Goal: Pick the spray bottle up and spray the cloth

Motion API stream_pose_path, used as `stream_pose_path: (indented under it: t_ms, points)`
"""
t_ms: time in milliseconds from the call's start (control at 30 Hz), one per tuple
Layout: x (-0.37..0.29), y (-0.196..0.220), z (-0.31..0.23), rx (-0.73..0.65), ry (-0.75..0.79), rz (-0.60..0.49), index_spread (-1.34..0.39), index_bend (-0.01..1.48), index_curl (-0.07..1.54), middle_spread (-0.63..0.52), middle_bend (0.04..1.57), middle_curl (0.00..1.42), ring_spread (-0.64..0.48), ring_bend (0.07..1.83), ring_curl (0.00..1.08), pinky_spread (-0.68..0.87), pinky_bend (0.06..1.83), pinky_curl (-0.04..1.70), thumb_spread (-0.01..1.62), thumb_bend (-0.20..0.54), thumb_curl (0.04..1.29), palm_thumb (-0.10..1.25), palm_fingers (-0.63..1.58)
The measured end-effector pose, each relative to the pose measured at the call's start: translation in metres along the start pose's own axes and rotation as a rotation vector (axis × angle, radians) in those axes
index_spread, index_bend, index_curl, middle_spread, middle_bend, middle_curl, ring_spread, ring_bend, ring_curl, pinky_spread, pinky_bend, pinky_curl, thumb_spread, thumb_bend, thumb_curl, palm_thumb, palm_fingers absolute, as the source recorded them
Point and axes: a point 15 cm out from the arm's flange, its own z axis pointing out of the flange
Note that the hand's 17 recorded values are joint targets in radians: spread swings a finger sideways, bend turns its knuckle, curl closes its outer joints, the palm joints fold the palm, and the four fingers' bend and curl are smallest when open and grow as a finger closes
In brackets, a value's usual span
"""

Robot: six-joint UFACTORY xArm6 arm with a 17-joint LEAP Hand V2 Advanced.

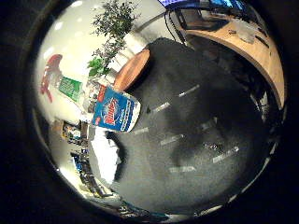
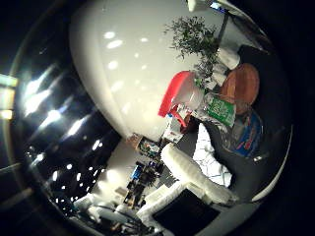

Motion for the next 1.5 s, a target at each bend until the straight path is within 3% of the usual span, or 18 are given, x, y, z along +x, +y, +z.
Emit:
stream_pose_path:
  t_ms: [667,1500]
  points:
    - [-0.009,-0.022,0.05,-0.06,-0.046,-0.039,-0.26,0.16,0.29,0.08,0.2,0.34,0.12,0.37,0.27,0.33,0.37,0.33,1.11,-0.021,0.29,0.55,0.17]
    - [-0.039,0.0,0.114,-0.169,-0.115,-0.023,-0.21,0.16,0.27,0.09,0.31,0.38,0.12,0.49,0.27,0.31,0.39,0.3,1.11,-0.021,0.29,0.56,0.33]
